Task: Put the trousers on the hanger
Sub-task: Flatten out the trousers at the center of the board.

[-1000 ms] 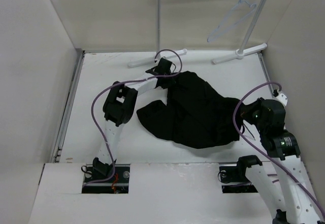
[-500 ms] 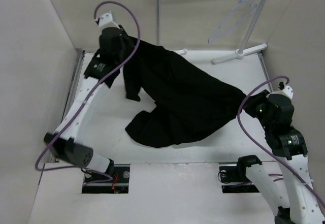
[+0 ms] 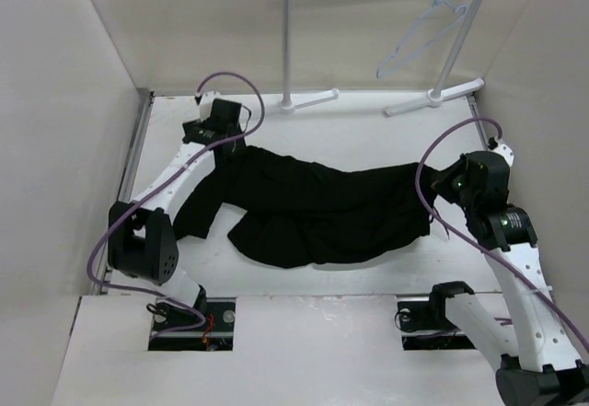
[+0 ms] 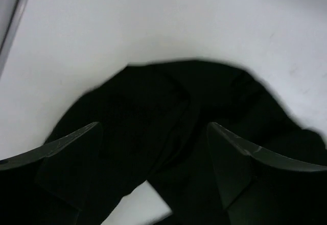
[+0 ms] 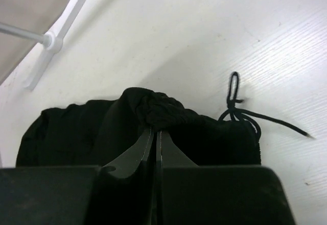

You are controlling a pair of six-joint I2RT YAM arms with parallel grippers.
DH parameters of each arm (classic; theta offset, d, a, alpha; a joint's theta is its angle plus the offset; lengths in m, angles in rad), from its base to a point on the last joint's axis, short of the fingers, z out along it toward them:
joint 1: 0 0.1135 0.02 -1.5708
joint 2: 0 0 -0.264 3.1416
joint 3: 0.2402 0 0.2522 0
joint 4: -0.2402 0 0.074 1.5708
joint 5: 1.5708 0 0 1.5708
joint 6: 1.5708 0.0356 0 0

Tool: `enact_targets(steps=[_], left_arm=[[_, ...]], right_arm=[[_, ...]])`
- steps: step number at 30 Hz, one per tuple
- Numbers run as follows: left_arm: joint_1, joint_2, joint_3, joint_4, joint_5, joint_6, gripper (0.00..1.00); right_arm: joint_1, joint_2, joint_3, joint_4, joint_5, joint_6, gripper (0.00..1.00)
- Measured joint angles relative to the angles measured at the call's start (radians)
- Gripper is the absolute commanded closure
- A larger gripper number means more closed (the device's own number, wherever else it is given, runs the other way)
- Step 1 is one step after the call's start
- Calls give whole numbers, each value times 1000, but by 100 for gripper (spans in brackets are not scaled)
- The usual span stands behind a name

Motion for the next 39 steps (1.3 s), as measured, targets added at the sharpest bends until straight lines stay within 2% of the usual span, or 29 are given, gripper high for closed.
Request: enact_targets(steps=[4, 9, 11, 13, 16, 19, 23, 26, 28, 34, 36, 37, 39], left_arm=[[66, -126, -161, -36, 48, -75, 18], [299, -275, -274, -31, 131, -237, 22], [385, -286, -323, -26, 165, -300, 28], [440, -282, -374, -29, 204, -358, 40], [476, -283, -452, -43, 282, -434, 55], [413, -315, -522, -74, 334, -488, 59], [175, -403, -569, -138, 335, -528, 58], [56, -450, -610, -177, 306, -548, 47], [31, -464, -651, -207, 284, -564, 41], [45, -414, -711, -230, 219, -581, 40], [52, -364, -710, -204, 195, -578, 49], [56, -333, -705, -193, 182, -574, 59], [57, -284, -682, -173, 163, -563, 85]], right_arm=[[-65, -17, -15, 3, 6, -15, 97], [-87, -45, -54, 3, 19, -18, 97], [-81, -57, -78, 3, 18, -17, 97], [-69, -68, -103, 2, 13, -17, 97], [-43, -82, -133, -1, -4, -17, 96], [-27, -90, -148, -6, -13, -18, 96], [-27, -92, -154, -4, -23, -18, 96], [-27, -90, -154, -4, -30, -18, 96], [-25, -89, -155, -4, -32, -18, 96], [-19, -73, -155, -3, -37, -18, 96], [-8, -72, -155, -3, -37, -18, 96], [-2, -72, -155, -3, -39, -18, 96], [6, -73, -155, -3, -38, -18, 96]])
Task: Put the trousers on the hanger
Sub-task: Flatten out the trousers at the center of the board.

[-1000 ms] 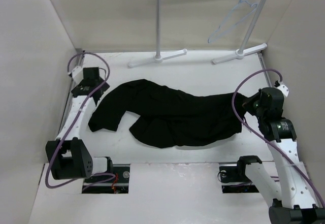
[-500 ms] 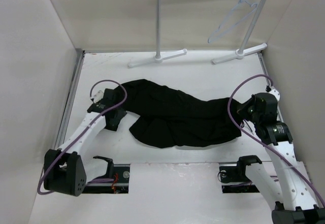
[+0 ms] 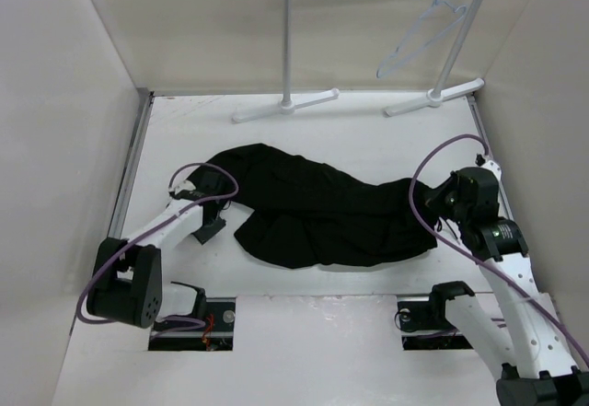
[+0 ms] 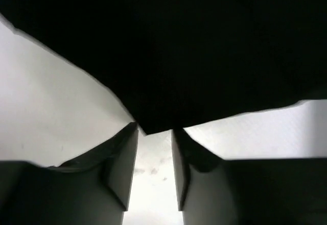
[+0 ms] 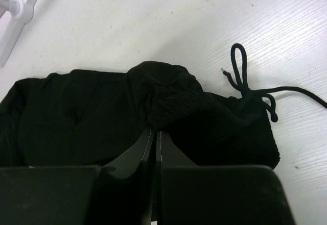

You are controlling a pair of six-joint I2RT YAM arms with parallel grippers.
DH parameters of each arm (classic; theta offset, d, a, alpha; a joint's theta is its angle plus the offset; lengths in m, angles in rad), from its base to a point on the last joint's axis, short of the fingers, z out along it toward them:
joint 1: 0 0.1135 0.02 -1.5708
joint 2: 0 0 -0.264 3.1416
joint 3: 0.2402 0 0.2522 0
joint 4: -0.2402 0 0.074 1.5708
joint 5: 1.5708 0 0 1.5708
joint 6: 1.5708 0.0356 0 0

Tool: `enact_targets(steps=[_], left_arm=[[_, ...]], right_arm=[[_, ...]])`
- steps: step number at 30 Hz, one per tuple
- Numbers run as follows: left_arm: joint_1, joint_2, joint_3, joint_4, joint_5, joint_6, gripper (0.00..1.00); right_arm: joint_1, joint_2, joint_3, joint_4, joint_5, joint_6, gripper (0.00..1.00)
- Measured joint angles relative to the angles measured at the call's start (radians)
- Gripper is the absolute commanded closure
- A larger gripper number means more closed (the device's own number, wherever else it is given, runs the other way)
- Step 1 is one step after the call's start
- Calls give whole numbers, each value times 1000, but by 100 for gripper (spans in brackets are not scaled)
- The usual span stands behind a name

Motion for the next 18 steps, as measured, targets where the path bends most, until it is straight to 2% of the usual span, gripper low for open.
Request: enact_targets(steps=[1, 3, 9, 12, 15, 18], left_arm=[[0, 10, 13, 14, -13, 5, 91], [0, 8, 43, 22, -35, 28, 96], [6, -142, 187, -28, -108, 84, 98], [56, -206, 304, -42, -132, 114, 98], [169, -147, 451, -14, -137, 151, 97], [273, 35, 651, 42, -122, 176, 92]], right_arm=[[4, 0, 0, 0, 0, 0, 96], [6, -5, 0, 0, 0, 0, 96], [5, -31, -1, -1, 0, -4, 96], [5, -25, -1, 0, 0, -7, 96], [4, 4, 0, 2, 0, -10, 96], [-3, 59, 21, 4, 2, -20, 96]])
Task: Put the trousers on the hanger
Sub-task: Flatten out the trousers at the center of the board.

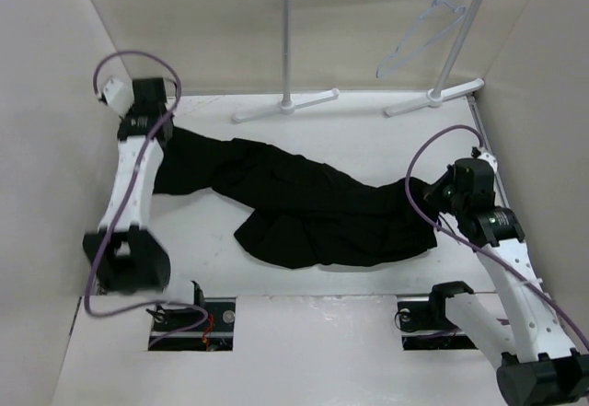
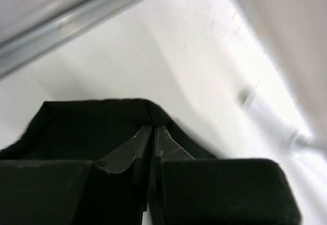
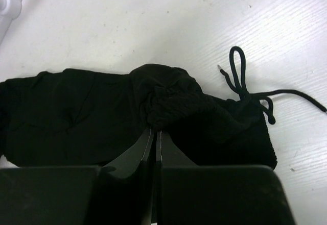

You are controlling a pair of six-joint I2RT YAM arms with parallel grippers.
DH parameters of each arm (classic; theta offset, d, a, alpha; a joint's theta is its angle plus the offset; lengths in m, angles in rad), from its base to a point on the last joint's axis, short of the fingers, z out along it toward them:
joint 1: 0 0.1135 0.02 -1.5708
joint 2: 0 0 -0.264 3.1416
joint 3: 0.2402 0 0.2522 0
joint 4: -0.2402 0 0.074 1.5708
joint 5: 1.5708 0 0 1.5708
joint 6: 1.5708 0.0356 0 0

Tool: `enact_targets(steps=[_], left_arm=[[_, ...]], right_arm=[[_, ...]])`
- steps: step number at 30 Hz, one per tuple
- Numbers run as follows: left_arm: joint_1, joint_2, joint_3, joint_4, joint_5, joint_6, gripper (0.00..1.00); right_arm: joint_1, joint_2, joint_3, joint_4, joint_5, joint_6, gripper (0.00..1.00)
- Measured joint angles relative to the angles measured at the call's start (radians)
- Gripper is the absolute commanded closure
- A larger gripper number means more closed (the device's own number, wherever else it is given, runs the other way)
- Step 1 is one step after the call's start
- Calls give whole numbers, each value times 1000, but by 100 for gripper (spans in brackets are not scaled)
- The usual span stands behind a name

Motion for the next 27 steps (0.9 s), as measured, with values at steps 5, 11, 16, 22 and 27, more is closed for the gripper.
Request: enact_targets(steps=[5, 11, 16, 22, 27], left_arm=[[106, 505, 551, 60, 66, 75, 36], [108, 512, 393, 82, 120, 123, 34], [-132, 121, -138, 108, 150, 69, 51], [-382, -85, -443, 95, 206, -23, 51], [-461, -126, -587, 57, 225, -84, 34]], right_arm=[[-5, 99, 73, 25, 20, -12, 96], [-19, 190, 129, 73, 40, -13, 96], [-29, 304, 209, 109, 53, -11, 97], [-89, 451, 333, 229, 60, -10, 96], [-208, 659, 446, 356, 75, 18, 54]])
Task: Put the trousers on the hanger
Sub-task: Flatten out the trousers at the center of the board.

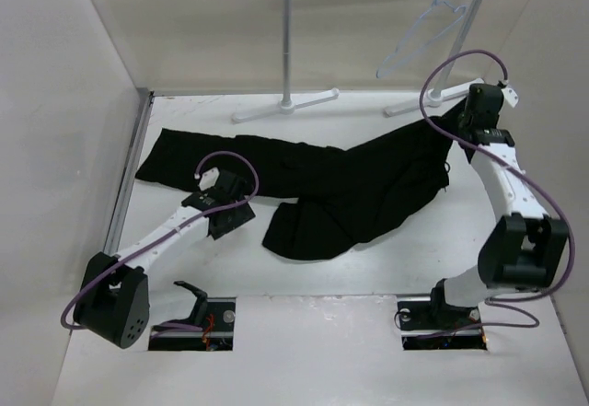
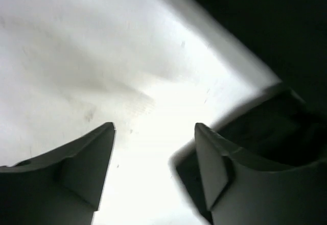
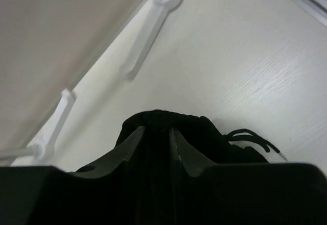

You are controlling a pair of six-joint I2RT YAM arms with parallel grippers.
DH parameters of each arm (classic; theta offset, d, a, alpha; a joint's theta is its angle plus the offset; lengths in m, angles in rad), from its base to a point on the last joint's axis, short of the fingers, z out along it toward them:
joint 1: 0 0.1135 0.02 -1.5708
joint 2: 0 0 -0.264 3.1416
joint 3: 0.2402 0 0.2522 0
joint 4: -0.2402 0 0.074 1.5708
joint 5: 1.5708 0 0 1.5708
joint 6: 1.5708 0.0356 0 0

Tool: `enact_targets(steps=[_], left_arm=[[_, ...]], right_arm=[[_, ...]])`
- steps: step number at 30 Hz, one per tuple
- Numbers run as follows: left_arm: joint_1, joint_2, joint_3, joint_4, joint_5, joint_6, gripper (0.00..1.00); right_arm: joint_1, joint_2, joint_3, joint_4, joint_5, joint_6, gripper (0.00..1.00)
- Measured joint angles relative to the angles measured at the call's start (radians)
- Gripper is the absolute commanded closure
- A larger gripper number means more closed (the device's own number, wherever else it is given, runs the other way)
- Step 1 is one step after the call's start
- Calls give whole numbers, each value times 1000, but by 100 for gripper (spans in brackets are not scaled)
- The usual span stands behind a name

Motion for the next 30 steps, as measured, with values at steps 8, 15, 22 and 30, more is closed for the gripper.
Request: enact_targets(steps=[8, 15, 22, 30], left_arm=[[-116, 13, -37, 77, 115, -37, 31], [-186, 188, -15, 235, 198, -45, 42], [-241, 309, 54, 351, 231, -53, 68], [-243, 220, 67, 222, 187, -66, 96]], right_arm=[[-25, 41, -131, 32, -2, 1, 64], [74, -274, -399, 11, 43, 48, 78], [117, -378, -547, -24, 56, 85, 47], [31, -292, -547, -19, 55, 78, 42]])
